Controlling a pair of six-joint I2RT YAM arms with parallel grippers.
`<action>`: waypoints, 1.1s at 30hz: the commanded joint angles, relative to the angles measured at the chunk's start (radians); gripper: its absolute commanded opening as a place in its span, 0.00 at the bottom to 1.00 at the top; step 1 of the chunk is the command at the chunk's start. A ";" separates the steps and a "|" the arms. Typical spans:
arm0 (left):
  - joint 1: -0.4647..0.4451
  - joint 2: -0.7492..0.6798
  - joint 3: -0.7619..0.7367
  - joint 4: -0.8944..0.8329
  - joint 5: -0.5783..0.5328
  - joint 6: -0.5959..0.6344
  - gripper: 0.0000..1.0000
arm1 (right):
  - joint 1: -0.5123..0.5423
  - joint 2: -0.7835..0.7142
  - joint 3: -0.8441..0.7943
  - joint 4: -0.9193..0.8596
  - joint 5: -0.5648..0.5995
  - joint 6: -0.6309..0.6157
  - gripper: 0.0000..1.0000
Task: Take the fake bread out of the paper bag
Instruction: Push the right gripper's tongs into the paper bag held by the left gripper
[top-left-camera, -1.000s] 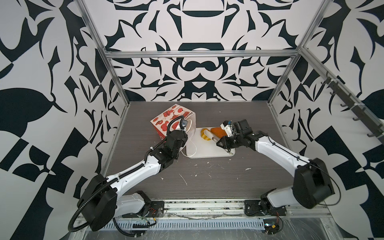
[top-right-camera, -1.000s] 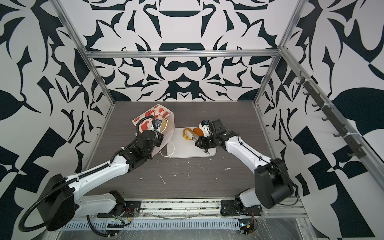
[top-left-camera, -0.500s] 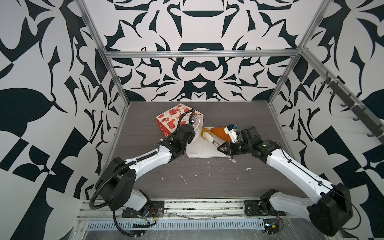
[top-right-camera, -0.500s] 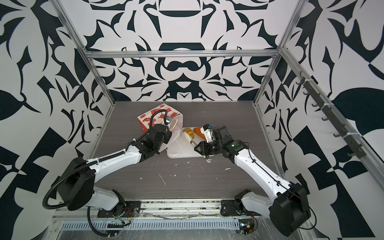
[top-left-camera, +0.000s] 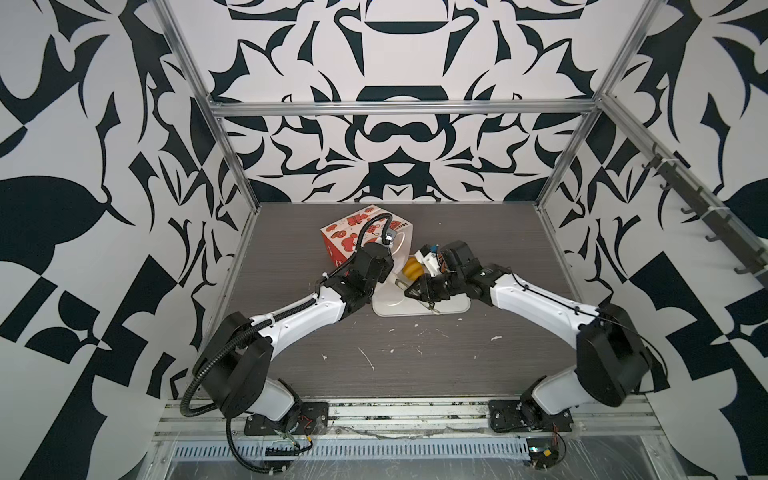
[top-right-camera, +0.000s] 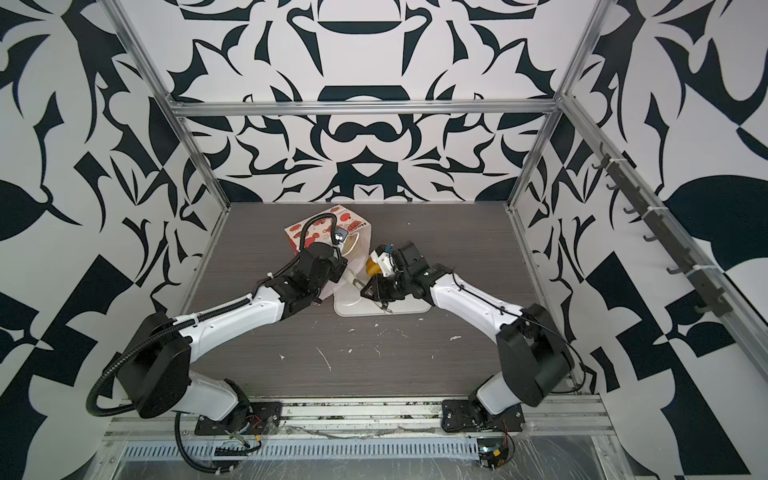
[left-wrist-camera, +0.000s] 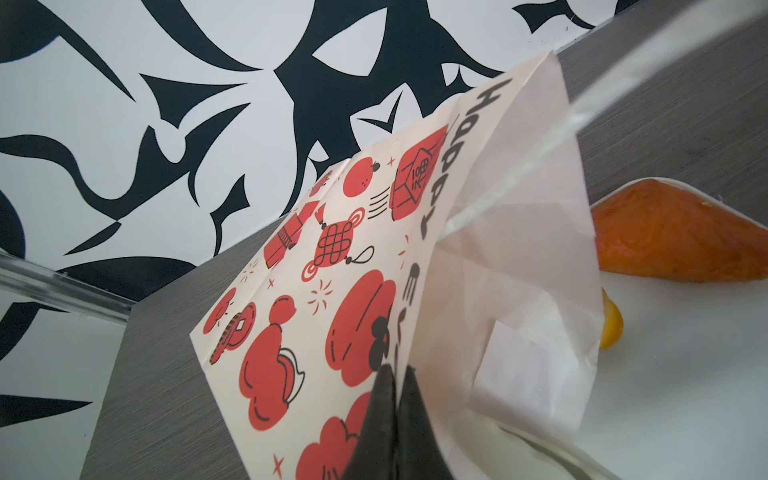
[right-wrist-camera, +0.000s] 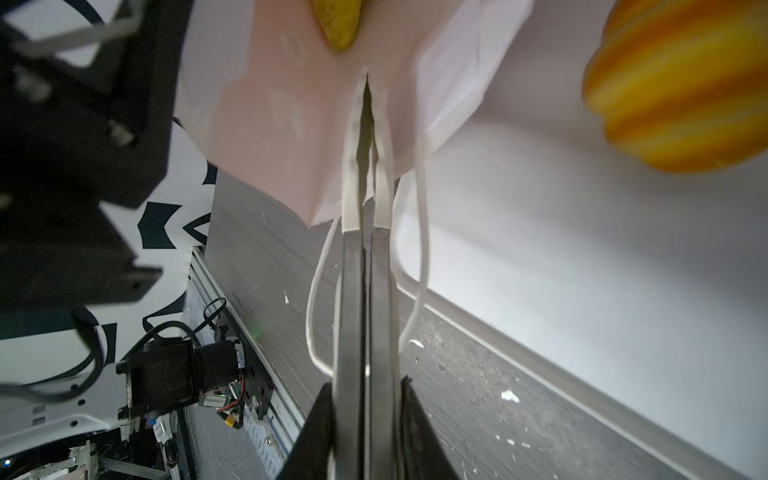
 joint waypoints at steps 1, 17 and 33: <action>0.004 0.008 0.008 0.031 0.024 -0.003 0.00 | -0.001 0.024 0.050 0.102 -0.015 0.042 0.25; 0.056 -0.020 0.010 -0.076 0.114 -0.069 0.00 | -0.023 0.172 0.103 0.235 0.067 0.153 0.25; 0.056 -0.059 -0.020 -0.067 0.178 -0.053 0.00 | -0.013 0.324 0.124 0.505 0.067 0.376 0.35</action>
